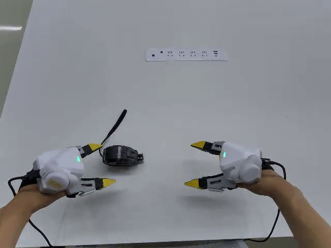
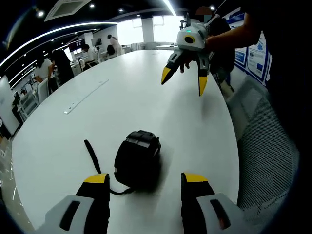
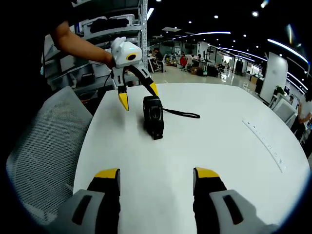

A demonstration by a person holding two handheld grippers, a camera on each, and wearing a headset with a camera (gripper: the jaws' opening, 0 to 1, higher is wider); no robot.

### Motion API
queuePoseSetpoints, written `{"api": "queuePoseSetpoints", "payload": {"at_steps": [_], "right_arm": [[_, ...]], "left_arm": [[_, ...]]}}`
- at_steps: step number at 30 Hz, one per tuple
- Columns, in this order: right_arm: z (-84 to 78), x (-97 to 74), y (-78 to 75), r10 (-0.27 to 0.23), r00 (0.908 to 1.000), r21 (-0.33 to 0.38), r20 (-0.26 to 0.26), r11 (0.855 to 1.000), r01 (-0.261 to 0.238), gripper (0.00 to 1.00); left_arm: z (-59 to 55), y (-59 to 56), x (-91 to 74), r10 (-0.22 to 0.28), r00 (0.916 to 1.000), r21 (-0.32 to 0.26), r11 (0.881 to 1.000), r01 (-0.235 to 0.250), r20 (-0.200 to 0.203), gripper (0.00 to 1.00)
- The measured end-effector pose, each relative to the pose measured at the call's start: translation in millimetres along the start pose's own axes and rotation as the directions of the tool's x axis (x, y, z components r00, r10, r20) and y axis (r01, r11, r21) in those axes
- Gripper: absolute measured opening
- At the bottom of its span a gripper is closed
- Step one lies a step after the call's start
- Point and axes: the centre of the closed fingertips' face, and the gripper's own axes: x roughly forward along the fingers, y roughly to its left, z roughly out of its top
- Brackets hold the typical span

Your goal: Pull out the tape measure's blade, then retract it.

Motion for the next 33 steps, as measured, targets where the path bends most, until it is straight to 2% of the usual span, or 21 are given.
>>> {"api": "queuePoseSetpoints", "payload": {"at_steps": [11,17,24,25,33], "right_arm": [[8.4,24.3,-4.7,0.048,0.9988,-0.034,-0.004,0.998,-0.048,0.53],[12.4,39.3,-8.6,0.066,0.9978,-0.058,-0.001,0.996,-0.066,0.49],[13.9,43.8,-9.5,0.070,0.9975,-0.061,-0.002,0.996,-0.070,0.45],[15.6,56.5,-10.2,0.089,0.9961,-0.064,-0.003,0.994,-0.089,0.44],[23.0,77.2,-12.2,0.109,0.9940,-0.065,0.004,0.992,-0.108,0.40]], "left_arm": [[-7.6,8.1,15.1,-0.054,0.9961,0.078,0.995,0.059,-0.070,0.47],[-12.5,9.3,25.5,-0.086,0.9901,0.126,0.987,0.100,-0.111,0.43],[-13.8,9.6,28.2,-0.094,0.9880,0.140,0.984,0.111,-0.123,0.37],[-19.1,11.8,34.2,-0.109,0.9810,0.168,0.976,0.136,-0.160,0.37],[-18.8,13.5,37.8,-0.137,0.9758,0.167,0.972,0.165,-0.171,0.32]]}}
